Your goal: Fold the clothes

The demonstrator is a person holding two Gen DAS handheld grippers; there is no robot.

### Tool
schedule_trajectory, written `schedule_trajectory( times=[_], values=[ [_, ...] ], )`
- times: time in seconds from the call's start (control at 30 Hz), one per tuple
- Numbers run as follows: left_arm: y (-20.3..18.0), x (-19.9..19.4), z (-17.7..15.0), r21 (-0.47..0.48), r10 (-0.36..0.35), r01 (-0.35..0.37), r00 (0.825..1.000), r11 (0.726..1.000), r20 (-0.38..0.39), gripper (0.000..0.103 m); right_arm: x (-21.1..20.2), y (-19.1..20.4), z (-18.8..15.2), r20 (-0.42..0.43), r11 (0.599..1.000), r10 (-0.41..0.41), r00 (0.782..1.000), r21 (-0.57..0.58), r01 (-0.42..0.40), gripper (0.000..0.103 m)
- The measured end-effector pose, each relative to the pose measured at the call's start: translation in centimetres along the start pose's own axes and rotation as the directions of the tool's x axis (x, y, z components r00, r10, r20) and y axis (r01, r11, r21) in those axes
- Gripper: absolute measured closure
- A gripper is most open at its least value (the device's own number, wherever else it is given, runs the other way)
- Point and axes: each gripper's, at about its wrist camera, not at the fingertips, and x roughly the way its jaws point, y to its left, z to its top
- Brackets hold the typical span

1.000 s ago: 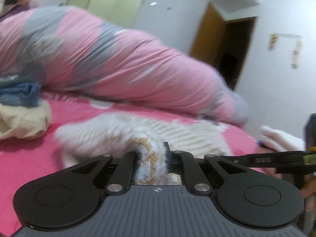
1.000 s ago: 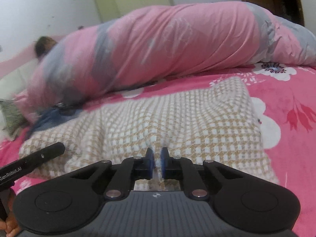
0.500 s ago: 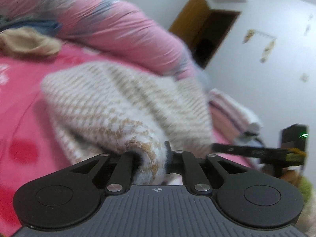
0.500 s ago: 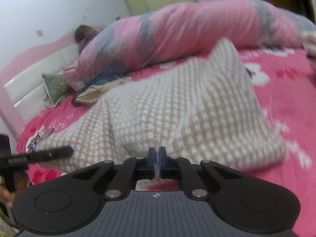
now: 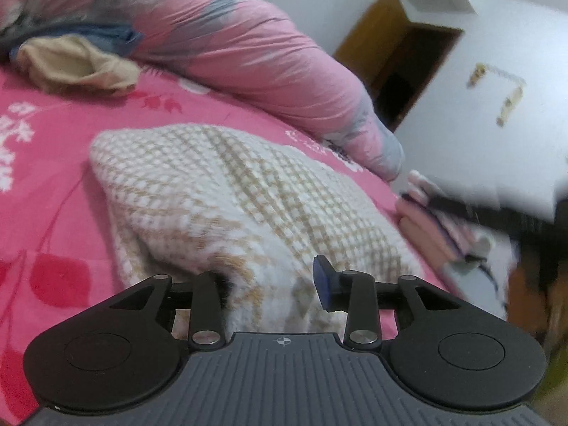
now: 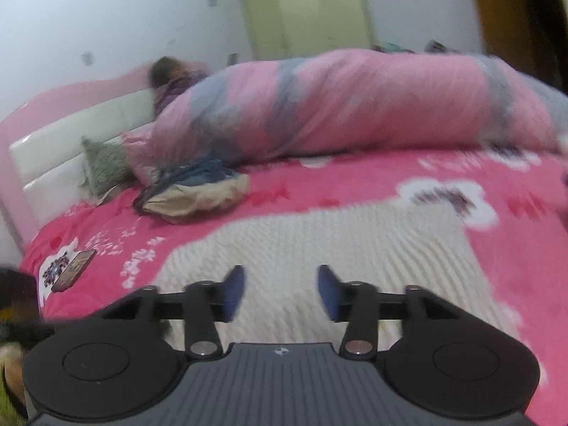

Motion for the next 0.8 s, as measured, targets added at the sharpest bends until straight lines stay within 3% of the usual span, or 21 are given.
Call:
schedule_trajectory(
  times=[0.07,0.2,0.3,0.37,0.43,0.47,0.5,0.53,0.57,0.63,0.67,0.8],
  values=[
    [0.0,-0.2,-0.9,-0.004,-0.009,0.009,1.0,1.0,-0.01,0.068,3.0,2.0,1.8,-0.019,0.995,0.024,1.0,-0.098,-0.025,0.028],
    [1.8,-1.6,-1.5,-0.08,-0.038,0.036,0.999,0.996,-0.017,0.068,11.2,4.4,5.0,-0.099,0.966,0.039,0.994,-0.252,-0.063,0.016],
    [3.4,-2.8,-1.5,-0.137,-0.071,0.069,0.997,0.988,-0.013,0.068,18.6,4.3,7.4,-0.186,0.971,-0.006,0.983,-0.235,-0.039,0.016],
    [4.1,-3.5,-1.5,-0.153,-0.085,0.084,0.996,0.985,0.001,0.068,23.2,2.9,8.4,-0.268,0.989,-0.038,0.963,-0.146,-0.002,0.018],
    [4.4,-4.0,-1.5,-0.152,-0.079,0.08,0.997,0.985,0.011,0.067,27.7,1.0,8.8,-0.384,0.997,-0.069,0.921,-0.048,0.054,0.027],
    [4.6,-4.1,-1.5,-0.15,-0.065,0.066,0.998,0.986,0.012,0.067,29.5,0.0,8.6,-0.45,0.996,-0.084,0.889,-0.01,0.09,0.043],
    [4.7,-4.2,-1.4,-0.147,-0.05,0.051,0.999,0.988,0.014,0.066,30.9,-0.9,8.1,-0.526,0.993,-0.086,0.846,0.022,0.115,0.061],
    [4.8,-4.2,-1.4,-0.145,-0.038,0.04,0.999,0.989,0.013,0.066,32.1,-1.8,7.4,-0.599,0.989,-0.081,0.796,0.051,0.139,0.068],
    [4.9,-4.4,-1.4,-0.145,-0.034,0.035,0.999,0.989,0.013,0.066,32.1,-2.0,6.9,-0.624,0.99,-0.087,0.777,0.03,0.134,0.077],
    [5.0,-4.6,-1.4,-0.145,-0.028,0.031,0.999,0.989,0.019,0.065,29.9,-1.2,6.5,-0.607,0.996,-0.093,0.789,-0.058,0.073,0.08],
    [5.1,-4.7,-1.4,-0.144,-0.026,0.029,0.999,0.989,0.023,0.065,28.0,-1.0,6.3,-0.603,0.997,-0.077,0.794,-0.065,0.047,0.087],
    [5.0,-4.5,-1.0,-0.14,-0.017,0.022,0.999,0.99,0.037,0.063,20.3,0.0,5.7,-0.576,0.993,-0.059,0.815,-0.115,-0.009,0.093]
  ],
)
